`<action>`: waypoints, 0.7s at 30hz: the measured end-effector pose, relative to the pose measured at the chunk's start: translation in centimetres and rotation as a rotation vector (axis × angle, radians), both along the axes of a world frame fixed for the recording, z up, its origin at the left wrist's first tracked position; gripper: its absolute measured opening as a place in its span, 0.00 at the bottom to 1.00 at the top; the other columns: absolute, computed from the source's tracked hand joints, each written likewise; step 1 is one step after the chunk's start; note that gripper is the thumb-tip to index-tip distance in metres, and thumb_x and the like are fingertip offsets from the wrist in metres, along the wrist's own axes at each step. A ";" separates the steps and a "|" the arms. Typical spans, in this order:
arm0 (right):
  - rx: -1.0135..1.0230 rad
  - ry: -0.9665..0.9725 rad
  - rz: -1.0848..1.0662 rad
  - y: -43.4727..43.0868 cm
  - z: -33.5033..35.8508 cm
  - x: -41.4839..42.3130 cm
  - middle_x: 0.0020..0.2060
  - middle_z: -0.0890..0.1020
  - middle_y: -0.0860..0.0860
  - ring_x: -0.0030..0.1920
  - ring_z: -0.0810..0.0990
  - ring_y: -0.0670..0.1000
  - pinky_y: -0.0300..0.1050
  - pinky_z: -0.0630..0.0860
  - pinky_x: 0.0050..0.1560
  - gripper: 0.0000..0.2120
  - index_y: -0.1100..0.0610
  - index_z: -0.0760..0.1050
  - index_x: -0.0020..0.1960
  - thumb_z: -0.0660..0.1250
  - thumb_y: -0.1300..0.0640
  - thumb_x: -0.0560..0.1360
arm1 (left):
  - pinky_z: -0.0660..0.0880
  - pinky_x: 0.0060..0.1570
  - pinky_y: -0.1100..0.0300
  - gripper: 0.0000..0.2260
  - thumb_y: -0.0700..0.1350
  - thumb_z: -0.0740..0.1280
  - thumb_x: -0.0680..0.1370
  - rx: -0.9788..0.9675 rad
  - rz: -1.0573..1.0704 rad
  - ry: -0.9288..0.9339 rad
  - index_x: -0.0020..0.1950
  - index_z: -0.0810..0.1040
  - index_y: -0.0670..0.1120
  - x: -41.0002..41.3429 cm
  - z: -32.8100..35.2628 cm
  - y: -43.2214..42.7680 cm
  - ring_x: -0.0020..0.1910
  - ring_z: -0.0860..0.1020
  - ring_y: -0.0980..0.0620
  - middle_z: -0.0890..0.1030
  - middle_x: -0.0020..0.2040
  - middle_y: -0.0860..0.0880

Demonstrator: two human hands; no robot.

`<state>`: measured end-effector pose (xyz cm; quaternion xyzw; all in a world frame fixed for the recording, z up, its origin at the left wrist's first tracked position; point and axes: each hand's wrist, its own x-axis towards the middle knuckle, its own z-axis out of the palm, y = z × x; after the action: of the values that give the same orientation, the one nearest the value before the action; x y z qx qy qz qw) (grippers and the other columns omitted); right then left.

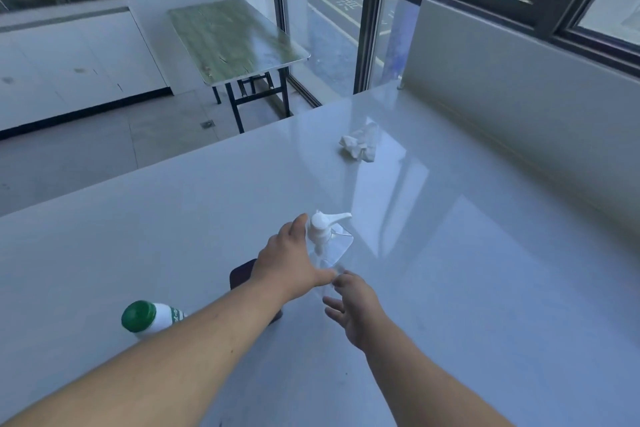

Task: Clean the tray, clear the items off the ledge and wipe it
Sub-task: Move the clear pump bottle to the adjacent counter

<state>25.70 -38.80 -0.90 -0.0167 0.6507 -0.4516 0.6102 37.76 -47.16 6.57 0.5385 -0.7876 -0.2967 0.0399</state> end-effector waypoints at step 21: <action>0.010 0.931 0.333 11.1 4.5 -8.4 0.67 0.75 0.47 0.63 0.76 0.51 0.50 0.79 0.55 0.28 0.47 0.71 0.72 0.64 0.39 0.74 | 0.75 0.54 0.49 0.20 0.58 0.74 0.74 -0.456 -0.168 0.223 0.61 0.76 0.51 -5.0 5.3 4.8 0.59 0.73 0.48 0.78 0.58 0.54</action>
<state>17.28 -27.68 3.57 -0.3175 0.8450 -0.2893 0.3185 32.80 -42.34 11.84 0.4125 -0.8668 -0.1712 0.2220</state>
